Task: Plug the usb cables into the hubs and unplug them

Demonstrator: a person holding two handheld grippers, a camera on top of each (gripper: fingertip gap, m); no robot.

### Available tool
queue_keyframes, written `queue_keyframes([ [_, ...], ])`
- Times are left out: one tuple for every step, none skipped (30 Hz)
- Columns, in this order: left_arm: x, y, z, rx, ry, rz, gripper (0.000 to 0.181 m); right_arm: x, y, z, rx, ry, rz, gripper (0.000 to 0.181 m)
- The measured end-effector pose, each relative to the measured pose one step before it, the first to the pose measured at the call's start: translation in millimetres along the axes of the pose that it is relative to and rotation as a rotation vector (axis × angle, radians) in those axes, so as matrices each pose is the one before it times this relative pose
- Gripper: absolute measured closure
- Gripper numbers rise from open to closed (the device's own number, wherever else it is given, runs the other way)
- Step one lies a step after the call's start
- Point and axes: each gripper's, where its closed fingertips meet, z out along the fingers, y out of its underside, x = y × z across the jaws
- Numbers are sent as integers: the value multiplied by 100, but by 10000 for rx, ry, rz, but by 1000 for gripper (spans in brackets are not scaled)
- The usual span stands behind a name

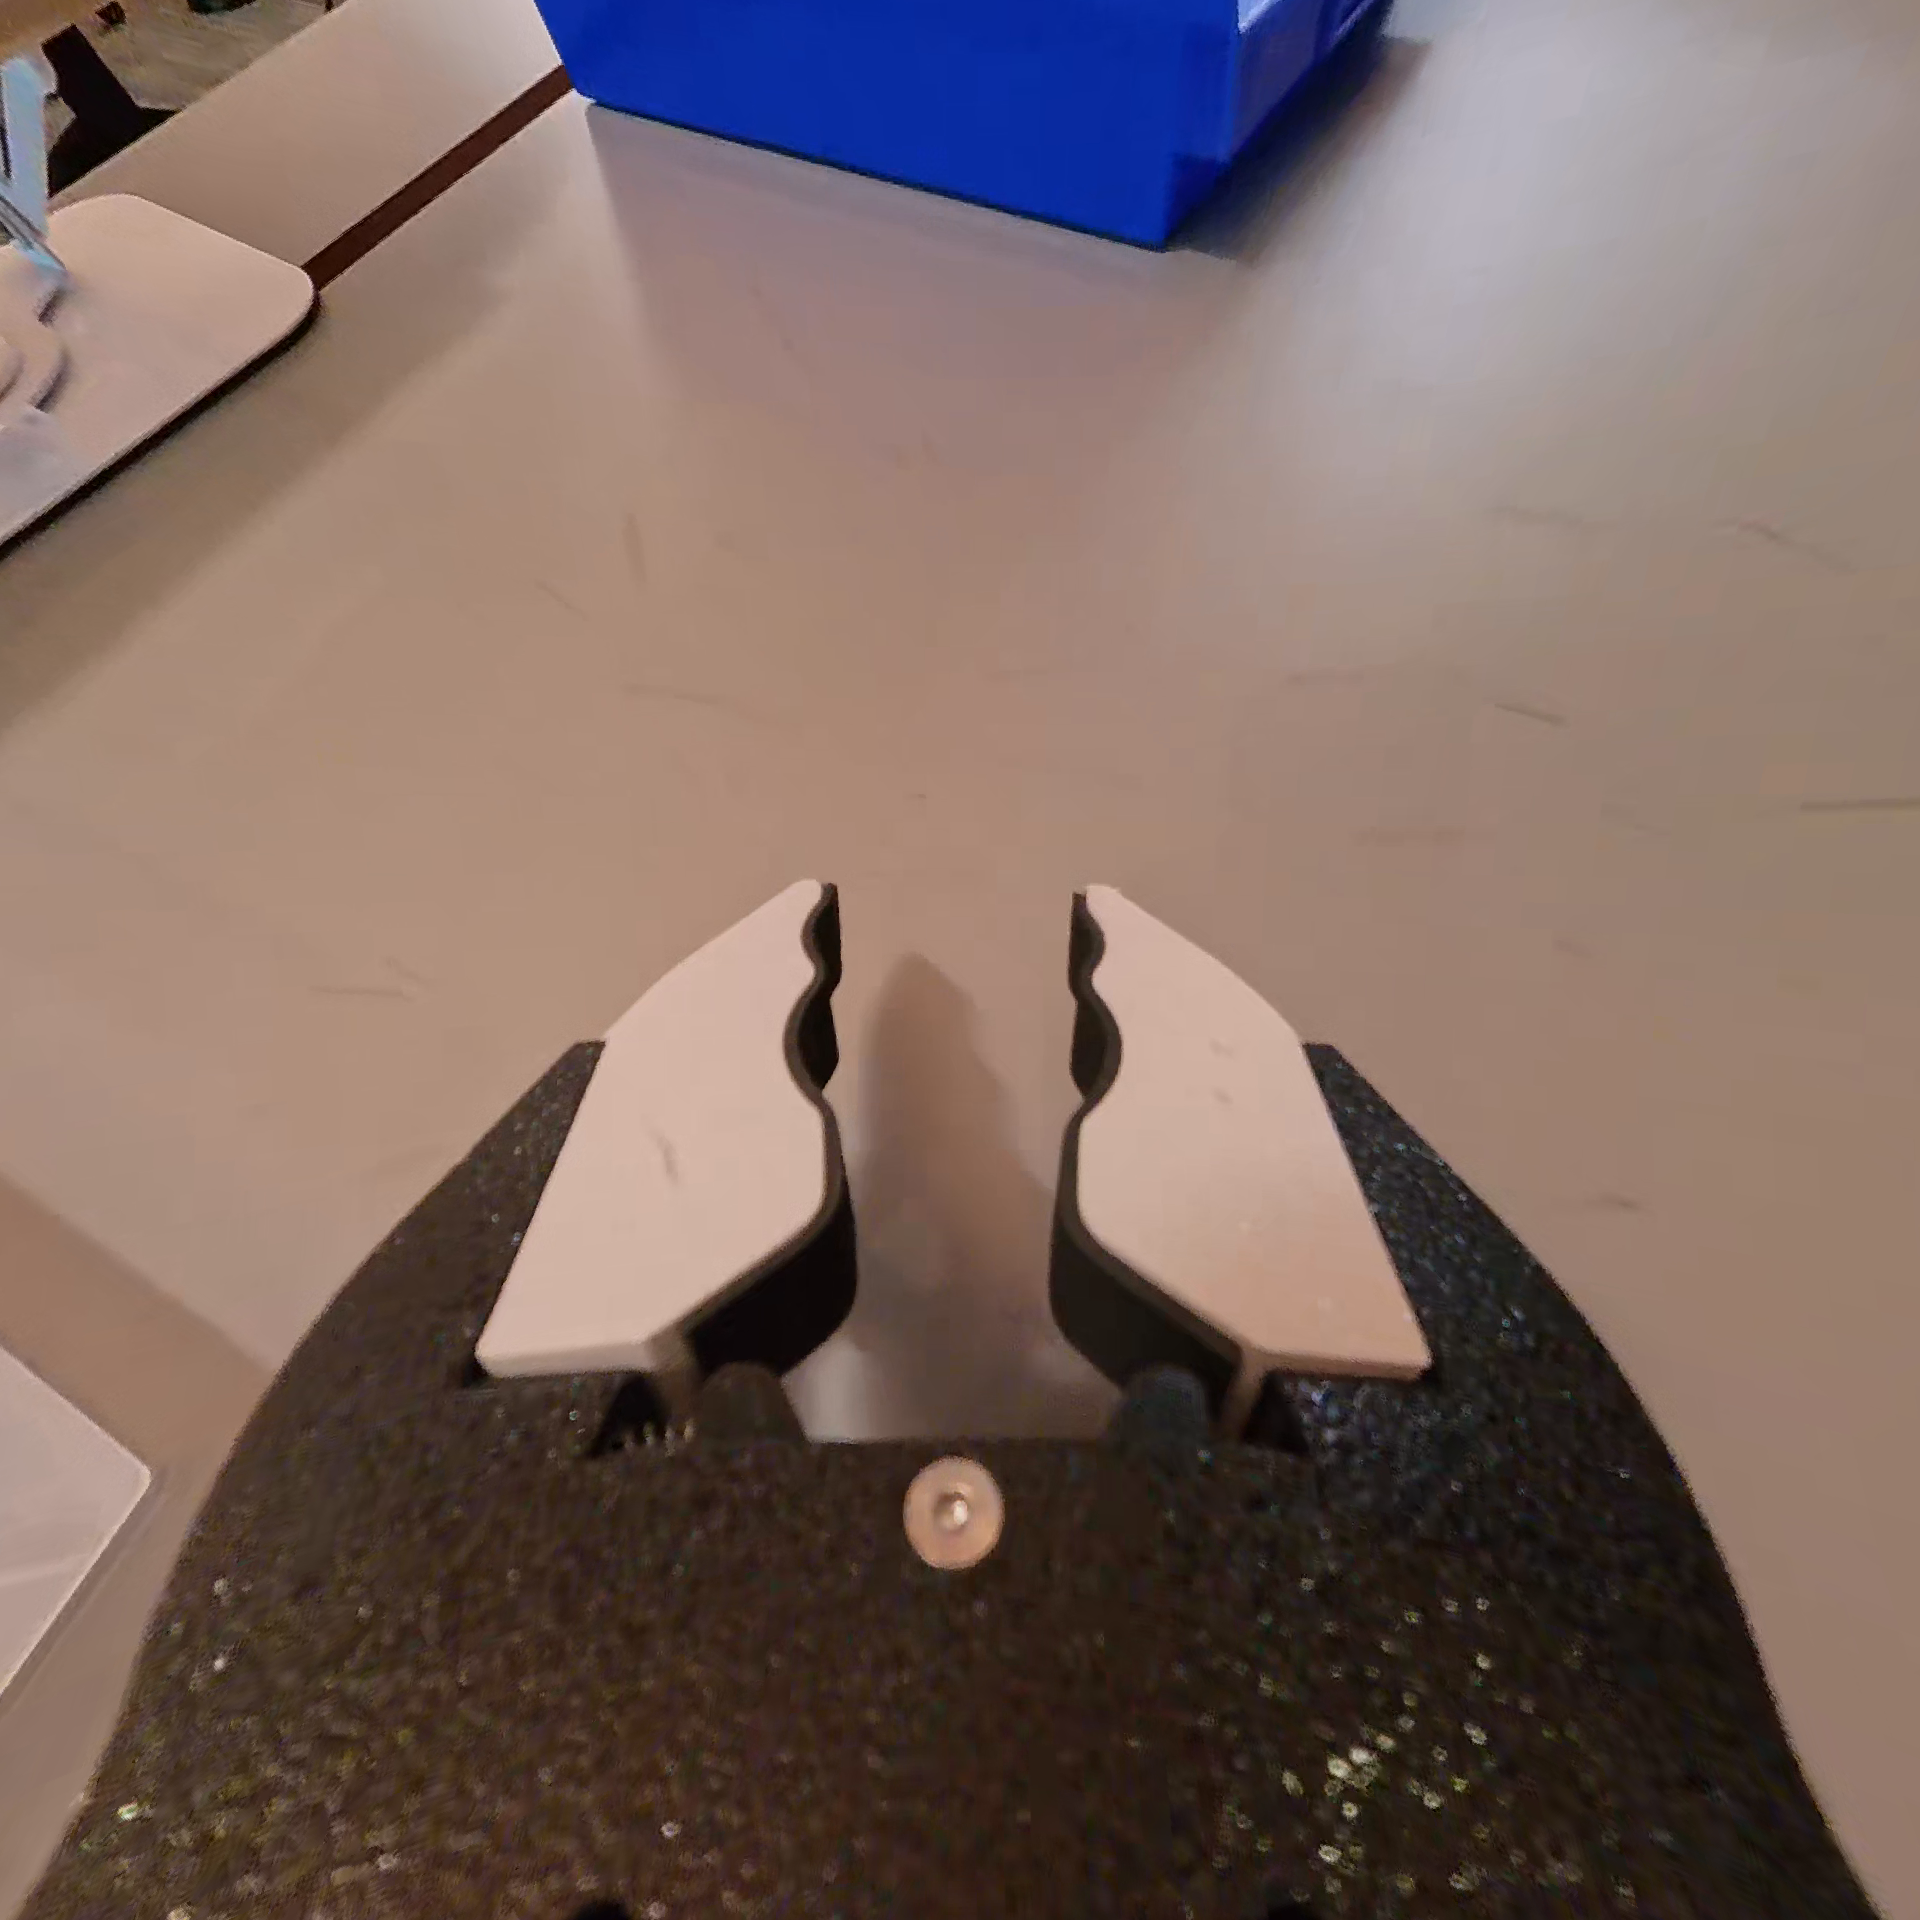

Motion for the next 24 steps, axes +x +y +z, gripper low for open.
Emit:
queue_keyframes([
  [-13,-30,-35,31,19,-39,140,-429,869,1362,-386,-205,343,174],
  [-4,-27,-16,24,29,-33,141,-893,813,1542,-320,-293,356,174],
  [4,-7,-14,11,24,-26,141,-1092,843,1689,-279,-228,180,174],
  [3,13,10,-6,16,-13,141,-1369,972,1788,-331,-278,55,174],
  [19,10,23,-17,13,4,141,-1679,925,1818,-359,-460,78,174],
  [21,17,4,-11,9,14,141,-1780,559,1783,-162,-530,9,173],
  [23,2,17,-7,-5,23,141,-1366,51,1640,124,-308,-8,173],
  [15,12,0,-5,-7,30,141,-1139,-50,1395,97,-286,15,172],
  [15,-11,-3,10,-12,27,141,-1108,-114,1160,-5,-435,68,171],
  [14,-8,-11,14,-10,23,141,-1153,-296,857,-17,-589,-67,170],
  [12,-3,0,1,1,15,141,-1036,-350,428,-108,-600,-354,162],
  [9,1,-1,-1,9,4,141,-318,-86,-36,-386,-221,-395,157],
  [5,-2,0,4,7,-6,141,582,88,-453,-578,224,-212,151],
  [-9,-11,-4,5,11,-12,141,1104,-26,-769,-455,436,-42,144],
  [8,4,8,-7,25,-22,141,1043,-44,-978,-322,271,38,141],
  [16,17,19,-16,41,-27,141,975,-34,-1082,-235,150,82,133],
  [25,13,28,-19,46,-24,141,1098,-27,-1111,-170,235,172,126],
  [19,22,11,-16,42,-24,141,900,13,-1075,-138,134,211,120],
  [5,1,12,-6,31,-25,141,494,36,-1018,-65,-65,199,111],
  [18,-1,-3,6,23,-9,141,469,-166,-1012,159,19,206,104],
  [32,-14,-3,4,28,6,141,538,-441,-1007,399,176,254,101],
  [51,-4,-3,7,40,9,141,238,-581,-924,520,65,232,99],
  [28,-2,9,-4,33,-4,141,-163,-460,-847,499,-111,223,96],
  [-4,9,1,-9,10,-14,141,-410,-339,-728,429,-234,199,89],
])
